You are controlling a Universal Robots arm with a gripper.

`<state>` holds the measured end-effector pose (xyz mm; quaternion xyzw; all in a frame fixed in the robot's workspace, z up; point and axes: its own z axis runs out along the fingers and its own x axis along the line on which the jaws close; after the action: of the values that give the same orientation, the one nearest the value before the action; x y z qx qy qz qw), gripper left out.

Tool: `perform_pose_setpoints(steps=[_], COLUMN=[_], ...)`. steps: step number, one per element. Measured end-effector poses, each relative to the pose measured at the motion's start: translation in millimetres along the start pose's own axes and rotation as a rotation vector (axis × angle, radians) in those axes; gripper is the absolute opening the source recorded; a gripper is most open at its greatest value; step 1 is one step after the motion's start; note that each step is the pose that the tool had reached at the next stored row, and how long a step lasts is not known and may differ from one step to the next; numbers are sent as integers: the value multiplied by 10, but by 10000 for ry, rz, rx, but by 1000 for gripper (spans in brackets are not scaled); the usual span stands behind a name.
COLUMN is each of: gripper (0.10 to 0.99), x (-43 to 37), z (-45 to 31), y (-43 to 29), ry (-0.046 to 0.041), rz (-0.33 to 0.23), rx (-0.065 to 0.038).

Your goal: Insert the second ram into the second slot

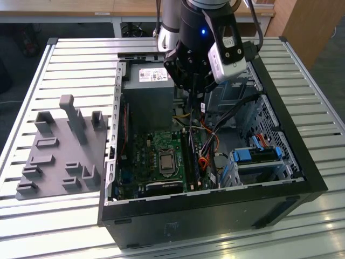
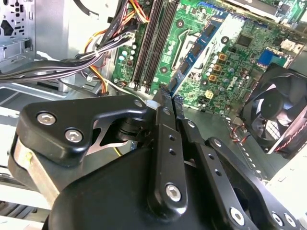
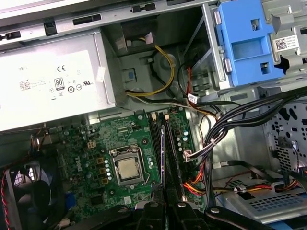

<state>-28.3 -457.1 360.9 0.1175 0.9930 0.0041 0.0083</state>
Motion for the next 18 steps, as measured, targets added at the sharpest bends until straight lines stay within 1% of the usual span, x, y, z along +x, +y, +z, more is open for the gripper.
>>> perform_pose_setpoints(steps=[18], gripper=[137], x=[1], z=[53], y=[0], ry=[0], rz=[1], rx=[2])
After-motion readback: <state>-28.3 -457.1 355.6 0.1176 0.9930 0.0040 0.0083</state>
